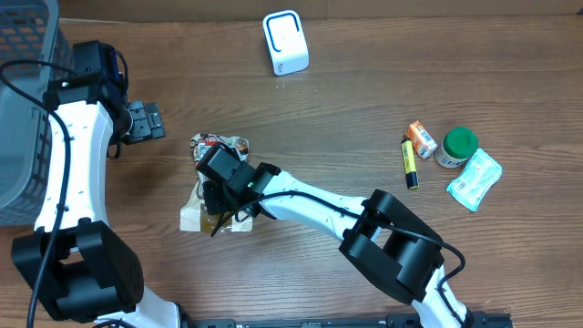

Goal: Scan the item barcode
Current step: 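Reach the right gripper to the red sticks in the snack bag, then grasp the red sticks and pull them out of the bag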

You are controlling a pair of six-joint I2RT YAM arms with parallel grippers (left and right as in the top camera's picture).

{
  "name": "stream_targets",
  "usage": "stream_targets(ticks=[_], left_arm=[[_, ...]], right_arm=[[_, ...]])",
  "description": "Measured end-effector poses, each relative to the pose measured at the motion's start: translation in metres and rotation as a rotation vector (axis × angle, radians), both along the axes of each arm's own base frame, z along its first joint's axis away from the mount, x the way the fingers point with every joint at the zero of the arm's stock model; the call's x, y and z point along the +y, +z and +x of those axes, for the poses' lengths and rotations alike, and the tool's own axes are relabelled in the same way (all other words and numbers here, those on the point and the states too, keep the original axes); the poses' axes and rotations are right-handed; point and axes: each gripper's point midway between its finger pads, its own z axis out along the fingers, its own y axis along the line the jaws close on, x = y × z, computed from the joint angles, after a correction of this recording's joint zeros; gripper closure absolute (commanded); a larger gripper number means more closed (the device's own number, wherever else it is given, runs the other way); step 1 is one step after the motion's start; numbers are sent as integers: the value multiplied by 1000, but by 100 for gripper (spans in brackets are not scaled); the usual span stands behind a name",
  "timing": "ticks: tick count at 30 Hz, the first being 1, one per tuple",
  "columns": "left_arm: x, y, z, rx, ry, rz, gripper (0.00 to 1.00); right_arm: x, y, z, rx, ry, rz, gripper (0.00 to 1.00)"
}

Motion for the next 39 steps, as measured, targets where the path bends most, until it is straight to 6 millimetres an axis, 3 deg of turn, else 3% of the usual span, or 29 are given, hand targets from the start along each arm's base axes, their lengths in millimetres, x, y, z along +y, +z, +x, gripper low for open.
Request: stream_targets(ticks=[5, 9, 17, 19, 30, 39], left_arm=[[0, 0, 0, 0, 0, 0, 0], [0, 0, 0, 0, 0, 0, 0], [0, 0, 0, 0, 0, 0, 0], [0, 0, 0, 0, 0, 0, 0], [-1, 0, 0, 0, -2, 0, 0], [-1, 0, 0, 0, -2, 0, 1]], right_arm=[[-6, -1, -7, 10, 73, -24, 96], [-14, 8, -8, -13, 149, -38, 96], [-37, 80, -5, -129, 254, -13, 96], [-48, 90, -3, -133, 252, -20, 96], [-128, 70, 13, 41, 141, -181, 96], [-146, 69, 23, 63, 96, -194, 96]])
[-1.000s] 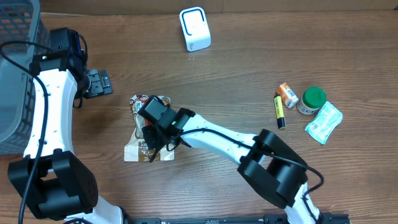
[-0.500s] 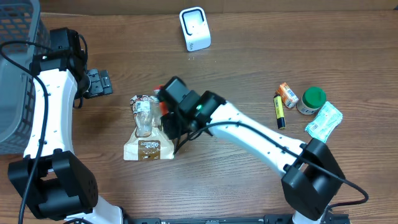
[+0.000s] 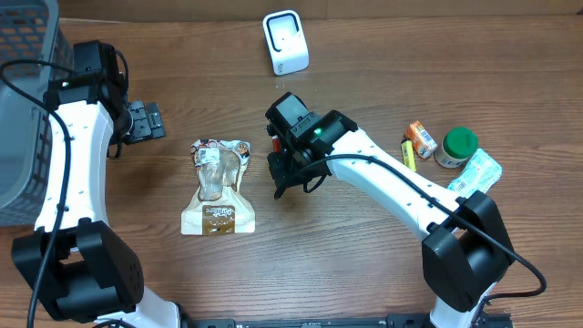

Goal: Scan the item barcode
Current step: 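Grasp the red sticks and pull them out of the bag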

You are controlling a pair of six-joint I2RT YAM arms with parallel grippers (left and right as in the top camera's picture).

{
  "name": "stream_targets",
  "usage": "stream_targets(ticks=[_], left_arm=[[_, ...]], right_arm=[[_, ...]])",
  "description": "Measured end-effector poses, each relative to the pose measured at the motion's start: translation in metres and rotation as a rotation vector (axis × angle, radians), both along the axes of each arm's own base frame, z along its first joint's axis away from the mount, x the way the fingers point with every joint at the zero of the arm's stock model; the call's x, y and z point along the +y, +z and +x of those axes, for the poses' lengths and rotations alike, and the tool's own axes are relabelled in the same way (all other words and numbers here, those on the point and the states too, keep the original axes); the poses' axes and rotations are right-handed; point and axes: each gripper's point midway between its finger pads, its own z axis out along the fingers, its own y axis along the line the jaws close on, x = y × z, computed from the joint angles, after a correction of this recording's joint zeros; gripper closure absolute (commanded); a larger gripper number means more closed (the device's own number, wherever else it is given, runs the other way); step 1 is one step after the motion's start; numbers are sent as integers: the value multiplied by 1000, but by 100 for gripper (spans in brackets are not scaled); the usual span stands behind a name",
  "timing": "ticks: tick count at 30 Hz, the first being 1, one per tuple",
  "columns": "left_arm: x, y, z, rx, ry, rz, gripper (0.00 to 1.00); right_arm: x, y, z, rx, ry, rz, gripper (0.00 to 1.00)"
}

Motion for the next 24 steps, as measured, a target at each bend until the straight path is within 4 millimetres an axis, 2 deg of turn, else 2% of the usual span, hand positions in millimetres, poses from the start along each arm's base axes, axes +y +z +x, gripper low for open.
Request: stream_targets(ticks=[8, 11, 12, 19, 24], left_arm=[[0, 0, 0, 0, 0, 0, 0], [0, 0, 0, 0, 0, 0, 0], [0, 0, 0, 0, 0, 0, 0], [0, 0, 0, 0, 0, 0, 0], [0, 0, 0, 0, 0, 0, 0]], right_arm=[[-12, -2, 9, -63, 27, -72, 96], [-22, 9, 11, -72, 86, -116, 97], [-23, 17, 15, -87, 96, -115, 97], [-33, 112, 71, -301, 112, -47, 97], [-45, 144, 98, -436, 158, -51, 97]])
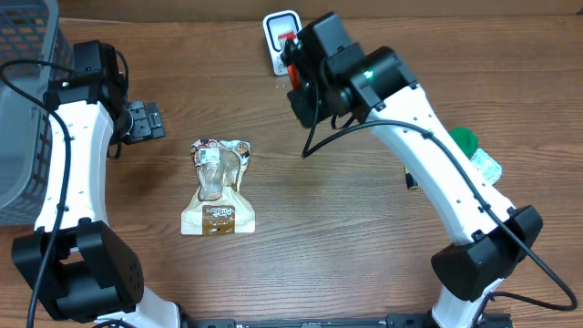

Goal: Scan the item barcode
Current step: 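Grasp the red sticks and pull them out of the bag, then hold the red sticks in front of the scanner window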

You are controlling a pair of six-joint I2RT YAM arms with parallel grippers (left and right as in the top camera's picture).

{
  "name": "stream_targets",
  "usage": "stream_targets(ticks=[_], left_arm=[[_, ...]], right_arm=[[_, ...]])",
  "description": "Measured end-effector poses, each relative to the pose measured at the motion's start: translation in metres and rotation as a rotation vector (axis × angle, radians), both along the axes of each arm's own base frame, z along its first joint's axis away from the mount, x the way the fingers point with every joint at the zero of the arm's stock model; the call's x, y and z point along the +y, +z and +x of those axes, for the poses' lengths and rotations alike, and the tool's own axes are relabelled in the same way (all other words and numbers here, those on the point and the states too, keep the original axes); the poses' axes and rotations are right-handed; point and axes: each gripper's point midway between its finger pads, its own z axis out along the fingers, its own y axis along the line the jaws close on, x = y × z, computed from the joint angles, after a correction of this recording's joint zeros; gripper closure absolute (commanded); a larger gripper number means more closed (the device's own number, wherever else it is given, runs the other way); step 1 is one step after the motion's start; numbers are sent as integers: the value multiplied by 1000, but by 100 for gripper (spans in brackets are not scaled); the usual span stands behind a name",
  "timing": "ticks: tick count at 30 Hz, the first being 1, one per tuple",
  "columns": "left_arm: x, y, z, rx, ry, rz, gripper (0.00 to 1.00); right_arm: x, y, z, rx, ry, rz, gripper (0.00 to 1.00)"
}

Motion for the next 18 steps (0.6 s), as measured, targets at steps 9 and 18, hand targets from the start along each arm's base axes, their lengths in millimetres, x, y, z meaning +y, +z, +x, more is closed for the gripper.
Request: stream_targets(ticks=[9, 18], left_arm=[[0, 0, 0, 0, 0, 0, 0], [0, 0, 0, 0, 0, 0, 0]], right_arm=[[-13, 20, 66, -359, 111, -248, 97], [-16, -17, 135, -536, 161, -547, 97]])
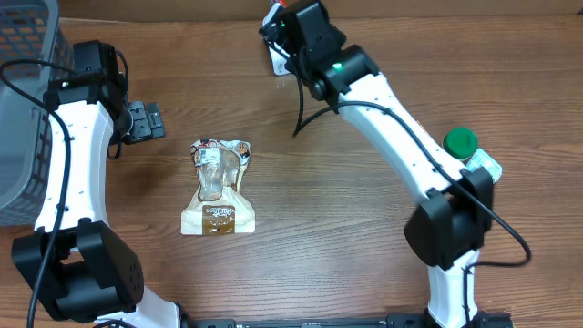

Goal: Scan the item barcode
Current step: 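Hold the red sticks in front of the scanner window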

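A brown-and-white snack pouch lies flat on the wooden table, left of the middle. The white barcode scanner stands at the back edge, mostly hidden under my right gripper, which reaches over it. A bit of red shows at the gripper's top; whether that is something held and how the fingers stand, I cannot tell. My left gripper rests open near the table's left side, away from the pouch, with nothing in it.
A grey mesh basket stands at the far left. A green-lidded jar and a teal packet lie at the right, partly behind the right arm.
My right gripper has moved a little further back and left, from just in front of the scanner to directly over it. The pouch and the left arm have not moved.
At first my right gripper was down on the pouch at the left. Then it was clear of the pouch, at the table's middle, with the pouch lying flat. Then it was near the scanner at the back, and now it covers it.
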You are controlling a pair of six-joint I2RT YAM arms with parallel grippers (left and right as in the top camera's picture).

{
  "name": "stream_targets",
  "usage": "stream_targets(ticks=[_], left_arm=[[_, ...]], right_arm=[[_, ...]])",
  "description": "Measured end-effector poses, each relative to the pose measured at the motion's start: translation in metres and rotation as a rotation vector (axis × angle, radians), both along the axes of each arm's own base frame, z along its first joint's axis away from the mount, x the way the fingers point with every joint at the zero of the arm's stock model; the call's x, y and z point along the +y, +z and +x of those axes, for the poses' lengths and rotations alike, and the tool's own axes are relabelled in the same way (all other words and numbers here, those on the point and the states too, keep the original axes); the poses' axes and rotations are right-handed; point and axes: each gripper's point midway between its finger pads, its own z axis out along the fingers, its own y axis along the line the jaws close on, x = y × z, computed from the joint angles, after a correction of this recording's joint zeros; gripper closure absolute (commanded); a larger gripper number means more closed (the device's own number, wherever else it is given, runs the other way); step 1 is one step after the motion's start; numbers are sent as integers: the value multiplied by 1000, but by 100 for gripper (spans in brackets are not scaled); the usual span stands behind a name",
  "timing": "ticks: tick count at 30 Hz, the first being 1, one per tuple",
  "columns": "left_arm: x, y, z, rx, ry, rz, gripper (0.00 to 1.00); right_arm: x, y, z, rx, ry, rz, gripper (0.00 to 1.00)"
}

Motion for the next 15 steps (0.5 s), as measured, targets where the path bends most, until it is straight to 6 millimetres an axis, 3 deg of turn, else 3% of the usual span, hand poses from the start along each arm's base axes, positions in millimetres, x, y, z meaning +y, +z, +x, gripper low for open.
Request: stream_targets(ticks=[8, 15], left_arm=[[0, 0, 0, 0, 0, 0, 0], [0, 0, 0, 0, 0, 0, 0]], right_arm=[[-5, -22, 54, -194, -56, -213, 97], [-6, -67, 75, -227, -100, -304, 97]])
